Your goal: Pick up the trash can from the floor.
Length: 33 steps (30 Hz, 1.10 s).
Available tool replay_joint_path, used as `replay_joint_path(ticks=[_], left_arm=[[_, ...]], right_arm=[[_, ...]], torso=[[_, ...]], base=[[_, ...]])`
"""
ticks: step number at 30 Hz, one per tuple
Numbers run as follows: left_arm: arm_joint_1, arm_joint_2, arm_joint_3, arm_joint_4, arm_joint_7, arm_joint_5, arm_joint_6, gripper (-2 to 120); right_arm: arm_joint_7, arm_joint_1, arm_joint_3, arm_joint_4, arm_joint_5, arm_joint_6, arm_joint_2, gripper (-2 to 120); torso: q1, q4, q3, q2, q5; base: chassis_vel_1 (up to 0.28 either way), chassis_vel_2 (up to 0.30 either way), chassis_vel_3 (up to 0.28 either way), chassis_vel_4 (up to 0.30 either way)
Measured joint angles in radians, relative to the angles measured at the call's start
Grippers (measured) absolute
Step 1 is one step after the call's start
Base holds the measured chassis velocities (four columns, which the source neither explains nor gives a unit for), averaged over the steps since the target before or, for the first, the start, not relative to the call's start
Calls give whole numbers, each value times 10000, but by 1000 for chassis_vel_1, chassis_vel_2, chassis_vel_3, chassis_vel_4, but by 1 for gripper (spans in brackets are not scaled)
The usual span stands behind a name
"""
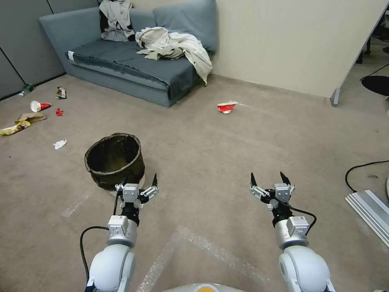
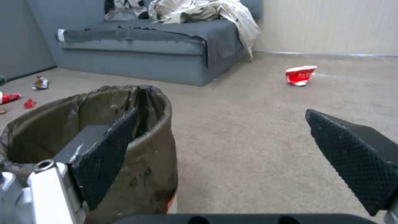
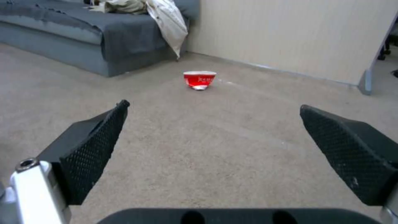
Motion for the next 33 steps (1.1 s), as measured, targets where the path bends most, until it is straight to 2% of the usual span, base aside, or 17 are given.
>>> replay_joint_path(ticks=[33], left_arm=[[0, 0, 0, 0, 0, 0, 0, 100]], right_arm=[[0, 0, 0, 0, 0, 0, 0, 100]], torso=[[1, 0, 0, 0, 0]], base=[[0, 0, 0, 0]])
